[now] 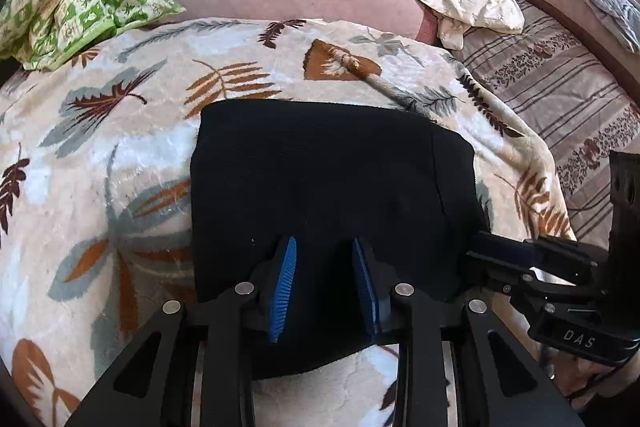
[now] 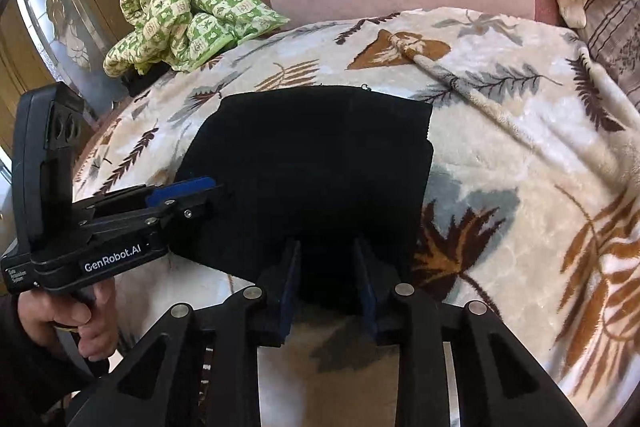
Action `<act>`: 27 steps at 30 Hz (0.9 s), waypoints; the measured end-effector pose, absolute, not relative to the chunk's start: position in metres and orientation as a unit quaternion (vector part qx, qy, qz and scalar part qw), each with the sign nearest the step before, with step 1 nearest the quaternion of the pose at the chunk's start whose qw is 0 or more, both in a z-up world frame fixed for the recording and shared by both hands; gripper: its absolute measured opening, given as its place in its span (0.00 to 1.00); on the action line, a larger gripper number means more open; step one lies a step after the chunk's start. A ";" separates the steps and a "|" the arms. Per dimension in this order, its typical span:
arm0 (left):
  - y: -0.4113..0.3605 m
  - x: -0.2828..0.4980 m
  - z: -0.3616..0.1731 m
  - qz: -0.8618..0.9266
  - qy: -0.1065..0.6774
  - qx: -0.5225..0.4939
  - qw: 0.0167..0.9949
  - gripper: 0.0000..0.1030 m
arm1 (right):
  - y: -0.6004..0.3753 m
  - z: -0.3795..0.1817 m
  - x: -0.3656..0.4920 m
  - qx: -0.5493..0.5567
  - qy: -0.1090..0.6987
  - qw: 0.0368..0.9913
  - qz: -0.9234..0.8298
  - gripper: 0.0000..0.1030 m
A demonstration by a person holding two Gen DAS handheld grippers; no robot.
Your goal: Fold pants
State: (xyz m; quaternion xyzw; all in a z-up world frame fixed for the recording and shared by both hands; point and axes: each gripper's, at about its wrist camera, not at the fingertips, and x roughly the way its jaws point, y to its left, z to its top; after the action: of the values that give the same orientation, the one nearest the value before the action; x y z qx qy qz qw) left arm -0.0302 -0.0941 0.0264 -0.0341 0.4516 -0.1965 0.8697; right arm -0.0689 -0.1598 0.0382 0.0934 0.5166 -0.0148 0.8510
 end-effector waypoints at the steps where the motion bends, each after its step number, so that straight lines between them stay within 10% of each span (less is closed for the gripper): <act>1: -0.099 -0.025 0.027 -0.197 0.453 -0.035 0.869 0.34 | -0.160 0.039 -0.070 0.098 0.517 0.850 -0.013 0.28; 6: -0.118 -0.014 0.030 -0.222 0.470 -0.009 0.854 0.74 | -0.163 0.036 -0.070 0.117 0.517 0.848 -0.005 0.32; 27: -0.129 -0.012 0.030 -0.198 0.471 -0.001 0.860 0.77 | -0.160 0.042 -0.079 0.120 0.489 0.864 -0.003 0.33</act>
State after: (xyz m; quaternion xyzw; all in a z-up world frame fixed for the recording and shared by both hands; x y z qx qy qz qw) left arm -0.0121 -0.1294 0.0302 -0.0009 0.4709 -0.1977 0.8597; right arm -0.0790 -0.1604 0.0422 0.1201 0.4893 -0.0034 0.8638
